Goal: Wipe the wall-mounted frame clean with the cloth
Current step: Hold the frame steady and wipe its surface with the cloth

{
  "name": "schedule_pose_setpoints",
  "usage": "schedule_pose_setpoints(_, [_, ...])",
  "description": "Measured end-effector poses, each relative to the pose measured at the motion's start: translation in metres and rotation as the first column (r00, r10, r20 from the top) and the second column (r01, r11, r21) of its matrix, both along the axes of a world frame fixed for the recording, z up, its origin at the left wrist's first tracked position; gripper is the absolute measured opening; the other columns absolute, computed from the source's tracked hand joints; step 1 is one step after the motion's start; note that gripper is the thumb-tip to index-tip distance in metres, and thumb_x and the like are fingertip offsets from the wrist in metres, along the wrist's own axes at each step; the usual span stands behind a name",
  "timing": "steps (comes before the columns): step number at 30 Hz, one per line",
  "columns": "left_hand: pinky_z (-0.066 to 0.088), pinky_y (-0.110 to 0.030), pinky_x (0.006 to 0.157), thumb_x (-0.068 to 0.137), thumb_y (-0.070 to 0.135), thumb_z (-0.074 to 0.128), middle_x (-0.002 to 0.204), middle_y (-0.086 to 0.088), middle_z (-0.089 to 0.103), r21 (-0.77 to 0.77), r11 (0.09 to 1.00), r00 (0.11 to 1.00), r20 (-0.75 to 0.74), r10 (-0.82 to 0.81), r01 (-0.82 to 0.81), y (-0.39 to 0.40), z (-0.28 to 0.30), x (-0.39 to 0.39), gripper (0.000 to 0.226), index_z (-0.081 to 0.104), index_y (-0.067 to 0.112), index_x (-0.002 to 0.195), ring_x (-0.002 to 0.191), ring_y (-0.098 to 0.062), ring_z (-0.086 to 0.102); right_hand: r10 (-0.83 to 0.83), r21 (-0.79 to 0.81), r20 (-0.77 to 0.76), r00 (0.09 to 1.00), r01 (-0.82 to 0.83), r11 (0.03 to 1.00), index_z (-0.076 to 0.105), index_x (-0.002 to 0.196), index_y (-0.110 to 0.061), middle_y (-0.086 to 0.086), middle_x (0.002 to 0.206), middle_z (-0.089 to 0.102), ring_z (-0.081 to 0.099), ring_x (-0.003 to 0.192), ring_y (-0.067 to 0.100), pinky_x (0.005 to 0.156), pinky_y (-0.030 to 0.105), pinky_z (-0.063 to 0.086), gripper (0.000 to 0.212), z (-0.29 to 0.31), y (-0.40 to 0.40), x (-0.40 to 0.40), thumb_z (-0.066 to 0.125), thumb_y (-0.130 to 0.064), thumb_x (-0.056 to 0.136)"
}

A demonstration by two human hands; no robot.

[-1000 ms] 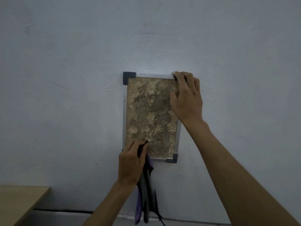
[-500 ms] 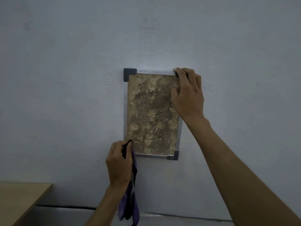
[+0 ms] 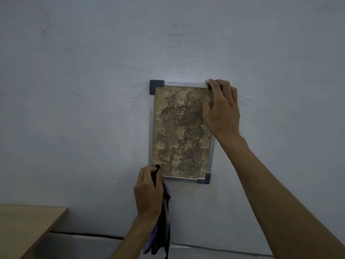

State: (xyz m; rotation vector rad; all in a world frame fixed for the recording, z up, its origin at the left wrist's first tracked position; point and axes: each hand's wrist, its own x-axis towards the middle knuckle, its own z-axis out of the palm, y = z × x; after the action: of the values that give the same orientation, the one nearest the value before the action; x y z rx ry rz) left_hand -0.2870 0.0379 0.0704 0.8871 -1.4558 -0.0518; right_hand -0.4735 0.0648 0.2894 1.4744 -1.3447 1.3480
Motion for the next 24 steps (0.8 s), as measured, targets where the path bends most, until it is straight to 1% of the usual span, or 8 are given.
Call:
schedule_pose_setpoints(2, [0.042,-0.012,0.068,0.094,0.008,0.066,0.085,0.002,0.059,-0.008,1.0,0.999,0.046,-0.015,0.015,0.0,0.001,0.003,0.005,0.062,0.009,0.092,0.07,-0.009,0.054,0.0,0.007,-0.003,1.0,0.0,1.0,0.053,0.141,-0.015,0.002,0.138,0.05,0.042,0.13,0.023,0.087,0.037,0.056,0.051,0.001,0.001,-0.001,0.054,-0.01,0.089])
schedule_pose_setpoints(5, [0.048,-0.023,0.064,0.094,0.007,0.067,0.084,0.001,0.059,-0.013,0.999,0.989,0.144,-0.03,0.032,0.0,-0.002,0.009,0.008,0.061,0.011,0.092,0.068,-0.011,0.056,-0.001,0.008,0.001,1.0,0.001,1.0,0.053,0.14,-0.015,0.002,0.138,0.05,0.042,0.13,0.023,0.088,0.036,0.055,0.051,0.002,0.001,-0.001,0.054,-0.01,0.09])
schedule_pose_setpoints(9, [0.052,-0.031,0.063,0.095,0.011,0.066,0.085,0.002,0.061,0.062,0.998,0.993,0.115,-0.008,0.0,0.001,-0.002,0.009,0.006,0.061,0.013,0.092,0.07,-0.012,0.058,0.008,0.001,0.022,1.0,-0.008,1.0,0.054,0.14,-0.015,0.003,0.137,0.051,0.042,0.128,0.023,0.087,0.031,0.051,0.051,0.001,0.002,0.003,0.054,-0.007,0.09])
schedule_pose_setpoints(11, [0.05,-0.025,0.064,0.095,0.012,0.067,0.087,0.003,0.062,0.083,0.996,0.999,0.031,0.03,-0.032,0.002,0.002,0.009,0.005,0.063,0.014,0.092,0.072,-0.011,0.059,0.009,0.017,0.019,1.0,-0.009,1.0,0.054,0.14,-0.015,0.003,0.138,0.05,0.041,0.129,0.023,0.087,0.032,0.052,0.051,0.002,0.004,0.004,0.054,-0.008,0.09])
schedule_pose_setpoints(14, [0.039,-0.011,0.061,0.094,0.01,0.066,0.085,0.002,0.061,0.091,0.992,0.993,-0.076,0.096,-0.089,0.003,0.008,0.011,0.006,0.062,0.012,0.091,0.07,-0.012,0.056,0.006,0.035,0.005,1.0,-0.006,0.999,0.053,0.141,-0.015,0.002,0.139,0.05,0.041,0.13,0.022,0.088,0.035,0.054,0.051,0.004,0.006,0.001,0.055,-0.01,0.09])
schedule_pose_setpoints(18, [0.04,-0.022,0.06,0.095,0.012,0.064,0.085,-0.001,0.061,0.127,0.986,0.991,-0.067,0.119,-0.11,0.002,0.003,0.004,0.005,0.061,0.01,0.092,0.068,-0.015,0.056,0.013,0.034,0.018,1.0,-0.014,0.999,0.054,0.141,-0.015,0.001,0.138,0.05,0.042,0.129,0.022,0.087,0.033,0.053,0.051,0.003,0.005,0.002,0.055,-0.009,0.09])
schedule_pose_setpoints(22, [0.034,-0.011,0.058,0.096,0.016,0.065,0.077,0.004,0.058,0.186,0.982,0.996,-0.063,0.056,-0.043,0.007,-0.001,-0.007,0.014,0.058,0.014,0.084,0.063,-0.008,0.054,0.009,0.016,0.048,0.999,-0.01,1.0,0.054,0.14,-0.015,0.001,0.138,0.051,0.042,0.13,0.022,0.088,0.031,0.05,0.052,0.002,0.003,0.006,0.054,-0.006,0.089])
schedule_pose_setpoints(24, [0.035,-0.01,0.057,0.095,0.015,0.067,0.074,0.005,0.057,0.198,0.98,0.998,-0.067,0.022,-0.009,0.009,0.0,-0.012,0.016,0.059,0.015,0.081,0.063,-0.007,0.054,0.008,0.016,0.05,0.999,-0.009,1.0,0.054,0.14,-0.014,0.002,0.138,0.051,0.041,0.13,0.022,0.089,0.031,0.05,0.051,0.002,0.004,0.007,0.054,-0.007,0.089])
